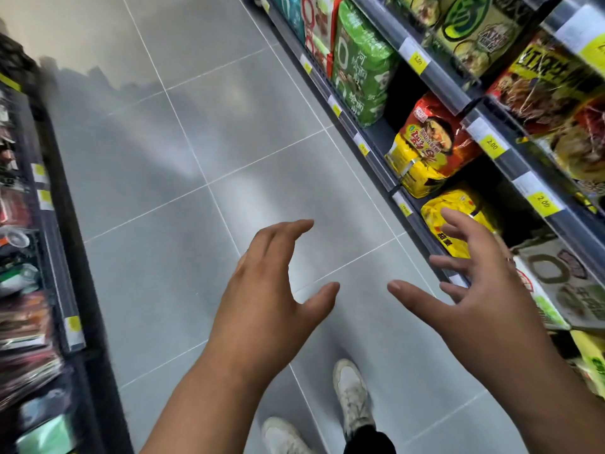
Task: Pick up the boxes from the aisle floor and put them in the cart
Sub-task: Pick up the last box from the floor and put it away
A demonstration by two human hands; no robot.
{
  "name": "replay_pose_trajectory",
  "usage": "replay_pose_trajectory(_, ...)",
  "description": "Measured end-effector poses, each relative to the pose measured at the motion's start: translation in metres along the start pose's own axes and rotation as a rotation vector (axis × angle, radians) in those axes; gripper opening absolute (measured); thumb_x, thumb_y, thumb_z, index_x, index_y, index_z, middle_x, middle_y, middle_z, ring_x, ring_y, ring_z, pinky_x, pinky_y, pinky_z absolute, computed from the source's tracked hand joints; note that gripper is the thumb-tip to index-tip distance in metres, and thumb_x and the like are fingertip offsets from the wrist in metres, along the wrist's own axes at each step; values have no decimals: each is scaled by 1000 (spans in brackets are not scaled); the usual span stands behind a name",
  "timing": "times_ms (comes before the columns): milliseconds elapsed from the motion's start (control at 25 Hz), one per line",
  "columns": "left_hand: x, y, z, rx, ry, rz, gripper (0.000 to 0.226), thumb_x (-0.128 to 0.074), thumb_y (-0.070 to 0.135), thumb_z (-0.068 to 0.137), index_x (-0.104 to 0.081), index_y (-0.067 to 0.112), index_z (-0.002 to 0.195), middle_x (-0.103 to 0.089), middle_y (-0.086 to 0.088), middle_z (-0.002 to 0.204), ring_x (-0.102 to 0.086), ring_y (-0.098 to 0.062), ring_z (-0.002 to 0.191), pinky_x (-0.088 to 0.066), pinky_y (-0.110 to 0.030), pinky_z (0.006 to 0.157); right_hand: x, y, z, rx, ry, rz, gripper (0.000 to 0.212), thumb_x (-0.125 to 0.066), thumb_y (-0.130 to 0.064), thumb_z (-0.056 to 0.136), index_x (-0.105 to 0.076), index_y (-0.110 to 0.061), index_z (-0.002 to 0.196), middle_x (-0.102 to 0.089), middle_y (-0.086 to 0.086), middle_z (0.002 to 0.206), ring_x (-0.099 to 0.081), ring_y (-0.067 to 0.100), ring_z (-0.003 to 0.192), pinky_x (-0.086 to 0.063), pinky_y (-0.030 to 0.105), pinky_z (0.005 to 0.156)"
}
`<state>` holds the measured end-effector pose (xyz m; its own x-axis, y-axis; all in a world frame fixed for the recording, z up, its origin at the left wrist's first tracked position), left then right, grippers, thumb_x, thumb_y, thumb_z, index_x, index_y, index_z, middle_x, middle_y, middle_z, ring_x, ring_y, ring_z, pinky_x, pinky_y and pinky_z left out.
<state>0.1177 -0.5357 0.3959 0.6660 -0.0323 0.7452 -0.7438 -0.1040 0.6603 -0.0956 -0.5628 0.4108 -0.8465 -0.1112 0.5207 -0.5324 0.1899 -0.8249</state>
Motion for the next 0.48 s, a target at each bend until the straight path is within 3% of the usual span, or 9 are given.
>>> replay_pose_trajectory(480,59,-64,-49,191,141,11,74,-70,51,74,-34,48,138,-37,28,134,-45,1,123,-36,-18,93,-78,-42,-8,123,-159,-57,82,-67,-63,51,-33,-58,126,-40,-16,130,-54,0,107,-48,33,87)
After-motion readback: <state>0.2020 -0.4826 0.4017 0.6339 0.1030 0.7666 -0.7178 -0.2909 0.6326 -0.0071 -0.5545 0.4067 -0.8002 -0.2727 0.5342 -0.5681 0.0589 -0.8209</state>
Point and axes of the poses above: each hand's wrist, its own z-axis towards the middle knuckle, its own x-axis out of the back of the hand, y = z × x, the point moved 1 cm from there along z, towards the middle knuckle
